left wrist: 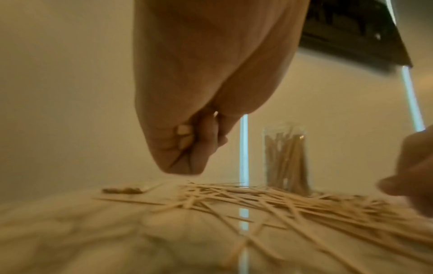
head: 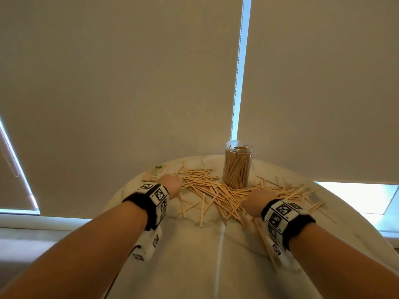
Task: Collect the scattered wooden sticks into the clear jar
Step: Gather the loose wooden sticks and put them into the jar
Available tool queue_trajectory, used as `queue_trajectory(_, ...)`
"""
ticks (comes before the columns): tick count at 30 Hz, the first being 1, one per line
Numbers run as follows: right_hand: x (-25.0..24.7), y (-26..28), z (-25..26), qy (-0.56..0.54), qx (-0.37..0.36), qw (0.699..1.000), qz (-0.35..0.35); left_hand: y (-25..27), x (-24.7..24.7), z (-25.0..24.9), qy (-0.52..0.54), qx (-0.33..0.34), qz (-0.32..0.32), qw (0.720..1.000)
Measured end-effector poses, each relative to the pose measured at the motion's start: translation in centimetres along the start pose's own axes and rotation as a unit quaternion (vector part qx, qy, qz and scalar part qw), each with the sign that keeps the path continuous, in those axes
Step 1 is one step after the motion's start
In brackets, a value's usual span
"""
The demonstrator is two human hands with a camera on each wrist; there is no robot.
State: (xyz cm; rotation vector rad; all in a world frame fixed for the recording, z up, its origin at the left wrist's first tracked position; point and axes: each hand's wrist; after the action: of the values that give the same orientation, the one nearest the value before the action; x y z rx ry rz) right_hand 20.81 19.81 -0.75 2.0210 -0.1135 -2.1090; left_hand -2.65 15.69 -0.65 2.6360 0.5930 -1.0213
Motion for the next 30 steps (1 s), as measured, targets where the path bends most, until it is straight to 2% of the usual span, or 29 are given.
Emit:
queue_trajectory(3,0.2,-2.4,0.7,0.074,-0.020,0.996,0.051,-2.8,-1.3,0.9,-0.107,-0.006,-0.018,0.994)
queue_trajectory(7,0.8,-4.8,2.8,0.148,-0.044,0.988,0.012,-6.5,-0.6,1.7,-0.183,-0.013,0.001,0.983)
queue_trajectory(12,1.7,-7.1,4.9,0.199,-0.069,0.977,0.020,-7.6,1.9,1.4,-0.246,-0.029,0.056,0.967)
queue_trajectory(16,1.8,-6.8,5.6,0.219,-0.088,0.972,0.017,-6.5,3.1,0.5,-0.264,0.016,0.049,0.963)
queue_trajectory(20,1.1,-5.9,5.8,0.209,-0.121,0.970,0.031,-3.7,4.7,-0.8,-0.232,0.071,0.084,0.966)
queue_trajectory(24,1.2,-4.4,5.7,0.224,-0.132,0.965,0.037,-1.0,5.7,-1.3,-0.225,0.079,0.102,0.966)
queue_trajectory(27,1.2,-3.4,5.0,0.230,-0.134,0.963,0.040,0.8,6.2,-1.6,-0.229,0.117,0.104,0.961)
queue_trajectory(30,1.3,-2.4,4.3,0.234,-0.126,0.962,0.056,1.6,6.8,-1.5,-0.232,0.087,0.103,0.963)
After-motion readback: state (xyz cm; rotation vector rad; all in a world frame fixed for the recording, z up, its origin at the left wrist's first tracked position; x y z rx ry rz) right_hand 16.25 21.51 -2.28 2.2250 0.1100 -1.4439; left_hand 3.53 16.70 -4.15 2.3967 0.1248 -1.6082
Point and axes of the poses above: each hand's wrist, its own y-axis away from the middle knuckle, its own x-axis out of the palm, z = x × y, and after that the axes turned 15 degrees about y, right-handed
